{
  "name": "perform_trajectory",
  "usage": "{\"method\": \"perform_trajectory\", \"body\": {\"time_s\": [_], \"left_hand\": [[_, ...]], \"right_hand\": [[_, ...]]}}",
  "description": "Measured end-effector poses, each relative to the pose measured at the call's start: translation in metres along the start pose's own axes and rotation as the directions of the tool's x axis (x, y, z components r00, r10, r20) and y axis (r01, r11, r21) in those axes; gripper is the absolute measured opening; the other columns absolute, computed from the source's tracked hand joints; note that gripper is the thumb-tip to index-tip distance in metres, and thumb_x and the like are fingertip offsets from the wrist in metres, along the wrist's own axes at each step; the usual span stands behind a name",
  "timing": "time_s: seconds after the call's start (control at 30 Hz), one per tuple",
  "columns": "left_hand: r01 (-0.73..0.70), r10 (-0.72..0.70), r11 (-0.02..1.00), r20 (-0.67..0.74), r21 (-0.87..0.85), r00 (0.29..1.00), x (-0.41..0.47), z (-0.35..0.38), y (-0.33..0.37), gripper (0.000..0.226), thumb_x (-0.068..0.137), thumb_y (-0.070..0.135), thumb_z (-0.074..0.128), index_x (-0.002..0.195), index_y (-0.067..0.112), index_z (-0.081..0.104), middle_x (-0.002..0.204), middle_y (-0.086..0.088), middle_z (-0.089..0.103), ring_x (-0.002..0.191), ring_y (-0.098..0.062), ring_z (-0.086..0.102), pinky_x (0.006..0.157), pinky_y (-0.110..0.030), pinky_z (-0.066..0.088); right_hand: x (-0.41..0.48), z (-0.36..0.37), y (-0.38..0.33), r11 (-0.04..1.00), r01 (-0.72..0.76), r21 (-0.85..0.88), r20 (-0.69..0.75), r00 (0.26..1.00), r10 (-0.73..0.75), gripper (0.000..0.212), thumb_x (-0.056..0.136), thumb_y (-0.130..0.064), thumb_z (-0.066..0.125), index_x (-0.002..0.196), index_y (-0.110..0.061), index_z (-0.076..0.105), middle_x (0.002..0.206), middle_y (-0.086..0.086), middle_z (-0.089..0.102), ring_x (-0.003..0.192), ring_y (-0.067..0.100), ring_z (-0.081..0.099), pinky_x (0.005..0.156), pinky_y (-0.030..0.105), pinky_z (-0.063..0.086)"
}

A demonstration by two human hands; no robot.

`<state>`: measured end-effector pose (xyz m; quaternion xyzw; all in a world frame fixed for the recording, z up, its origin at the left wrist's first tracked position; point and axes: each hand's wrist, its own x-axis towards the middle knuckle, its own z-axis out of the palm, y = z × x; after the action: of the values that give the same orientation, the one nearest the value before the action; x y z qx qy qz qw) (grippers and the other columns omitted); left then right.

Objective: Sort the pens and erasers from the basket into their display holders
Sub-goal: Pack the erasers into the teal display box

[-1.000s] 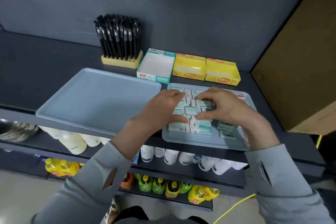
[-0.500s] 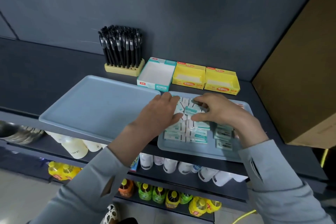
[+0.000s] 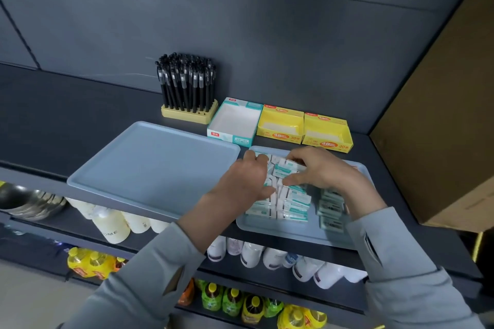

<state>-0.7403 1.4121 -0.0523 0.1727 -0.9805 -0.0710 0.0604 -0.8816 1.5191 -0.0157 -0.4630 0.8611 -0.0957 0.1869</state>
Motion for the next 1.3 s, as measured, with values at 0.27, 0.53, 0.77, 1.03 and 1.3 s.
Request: {"method": "perform_trajectory", "body": {"time_s": [0.27, 0.53, 0.77, 1.03, 1.3], "left_hand": [[0.051, -0.051, 0.999, -0.053, 0.002, 0.997, -0.001, 0.008, 0.003, 0.048, 0.093, 0.03, 0.055, 0.133, 0.006, 0.043, 0.121, -0.014, 0.05, 0.102, -0.026, 0.052, 0.085, -0.029, 0.04], [0.058, -0.063, 0.995, -0.06, -0.082, 0.996, 0.006, 0.014, -0.004, 0.045, 0.093, 0.03, 0.055, 0.13, 0.008, 0.044, 0.123, -0.013, 0.045, 0.102, -0.025, 0.052, 0.088, -0.028, 0.041], [0.249, -0.346, 0.752, -0.044, -0.611, 0.937, 0.021, 0.008, -0.028, 0.037, 0.09, 0.025, 0.063, 0.121, 0.008, 0.051, 0.111, -0.01, 0.06, 0.1, -0.025, 0.057, 0.082, -0.032, 0.046], [0.153, -0.325, -0.695, 0.497, -0.702, 0.804, 0.038, -0.002, -0.024, 0.014, 0.096, 0.013, 0.058, 0.099, 0.0, 0.061, 0.092, -0.014, 0.066, 0.078, -0.017, 0.06, 0.064, -0.025, 0.048], [0.149, -0.209, -0.781, 0.477, -0.607, 0.854, 0.053, -0.014, -0.039, 0.05, 0.093, 0.046, 0.055, 0.115, 0.002, 0.064, 0.111, -0.019, 0.07, 0.104, -0.031, 0.067, 0.093, -0.048, 0.052]], "right_hand": [[0.002, 0.0, 0.01, 0.989, -0.06, 0.138, -0.15, 0.985, 0.08, 0.034, 0.074, -0.039, 0.082, 0.101, -0.029, 0.065, 0.103, -0.008, 0.064, 0.1, 0.018, 0.057, 0.088, 0.04, 0.049], [0.003, -0.001, 0.008, 0.983, -0.053, 0.174, -0.255, 0.962, 0.097, 0.028, 0.086, -0.043, 0.069, 0.097, -0.021, 0.054, 0.091, -0.005, 0.058, 0.082, 0.017, 0.053, 0.058, 0.029, 0.034], [0.013, 0.002, 0.0, 0.937, -0.038, 0.346, -0.218, 0.969, 0.12, 0.031, 0.1, -0.044, 0.048, 0.112, -0.016, 0.05, 0.103, 0.0, 0.059, 0.088, 0.017, 0.056, 0.062, 0.027, 0.039], [0.041, 0.016, -0.029, 0.678, 0.029, 0.734, -0.149, 0.982, 0.12, 0.034, 0.099, -0.038, 0.053, 0.102, -0.005, 0.062, 0.081, 0.006, 0.067, 0.062, 0.014, 0.058, 0.065, 0.035, 0.048], [0.068, 0.007, -0.06, 0.887, 0.064, 0.458, -0.207, 0.978, 0.036, 0.034, 0.104, -0.038, 0.039, 0.112, -0.017, 0.065, 0.106, 0.007, 0.069, 0.095, 0.025, 0.067, 0.093, 0.039, 0.05]]}}
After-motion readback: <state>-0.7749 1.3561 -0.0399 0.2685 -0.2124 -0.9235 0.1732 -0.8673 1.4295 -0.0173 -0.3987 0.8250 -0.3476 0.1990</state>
